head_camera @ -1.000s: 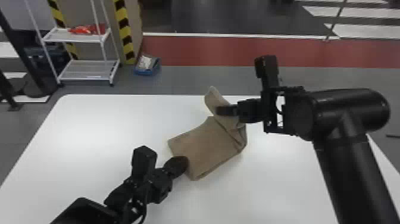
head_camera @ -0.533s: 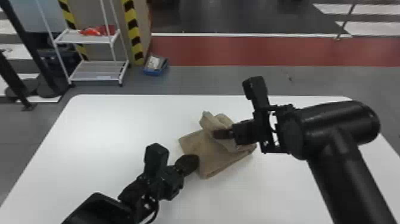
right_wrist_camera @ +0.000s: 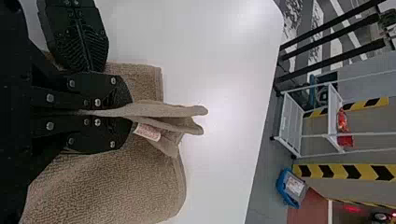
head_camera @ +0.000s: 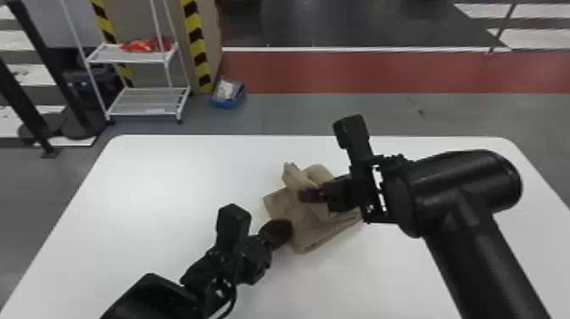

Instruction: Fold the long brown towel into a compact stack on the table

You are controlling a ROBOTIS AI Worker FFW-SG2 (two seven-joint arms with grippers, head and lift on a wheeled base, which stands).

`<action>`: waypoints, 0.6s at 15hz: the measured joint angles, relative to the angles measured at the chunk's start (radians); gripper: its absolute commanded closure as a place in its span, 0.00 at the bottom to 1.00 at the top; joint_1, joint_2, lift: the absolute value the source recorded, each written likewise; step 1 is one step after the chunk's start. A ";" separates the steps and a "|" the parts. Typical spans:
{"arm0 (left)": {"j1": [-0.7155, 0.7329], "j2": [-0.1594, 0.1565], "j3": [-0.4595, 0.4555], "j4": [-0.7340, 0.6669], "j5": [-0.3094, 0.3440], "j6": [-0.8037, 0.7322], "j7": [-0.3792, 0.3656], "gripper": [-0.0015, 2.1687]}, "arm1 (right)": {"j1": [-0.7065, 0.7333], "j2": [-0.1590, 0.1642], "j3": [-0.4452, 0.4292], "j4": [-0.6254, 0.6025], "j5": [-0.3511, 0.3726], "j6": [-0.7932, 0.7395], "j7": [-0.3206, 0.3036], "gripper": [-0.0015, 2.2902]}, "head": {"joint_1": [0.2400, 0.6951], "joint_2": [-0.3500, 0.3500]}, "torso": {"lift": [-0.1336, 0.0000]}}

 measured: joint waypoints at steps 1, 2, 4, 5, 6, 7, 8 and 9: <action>0.000 0.000 -0.001 0.000 0.000 0.000 0.002 0.91 | 0.000 0.003 0.006 0.009 0.003 -0.012 -0.001 0.46 | 1.00 0.54 | 0.16; 0.000 0.000 -0.001 0.001 0.000 0.000 0.003 0.91 | 0.000 0.004 0.012 0.019 0.007 -0.023 -0.002 0.33 | 1.00 0.54 | 0.16; 0.000 0.001 -0.002 0.003 0.000 0.000 0.005 0.91 | 0.005 0.005 0.017 0.030 0.011 -0.039 -0.002 0.01 | 1.00 0.55 | 0.16; 0.000 0.001 -0.001 0.003 0.000 -0.001 0.006 0.91 | 0.014 0.004 0.012 0.032 0.005 -0.047 0.001 0.00 | 1.00 0.55 | 0.16; 0.000 0.001 0.000 0.003 0.000 -0.001 0.006 0.91 | 0.028 0.004 0.004 0.027 -0.011 -0.051 0.008 0.00 | 1.00 0.55 | 0.16; 0.000 0.001 0.000 0.003 0.000 -0.002 0.006 0.91 | 0.043 0.004 -0.007 0.014 -0.031 -0.055 0.011 0.01 | 1.00 0.55 | 0.16; 0.000 0.001 0.000 0.003 0.000 -0.002 0.006 0.91 | 0.063 0.004 -0.025 -0.005 -0.066 -0.069 0.013 0.03 | 1.00 0.56 | 0.16; 0.000 0.000 -0.001 0.003 0.000 -0.003 0.006 0.91 | 0.082 0.002 -0.052 -0.022 -0.115 -0.093 0.017 0.03 | 1.00 0.57 | 0.16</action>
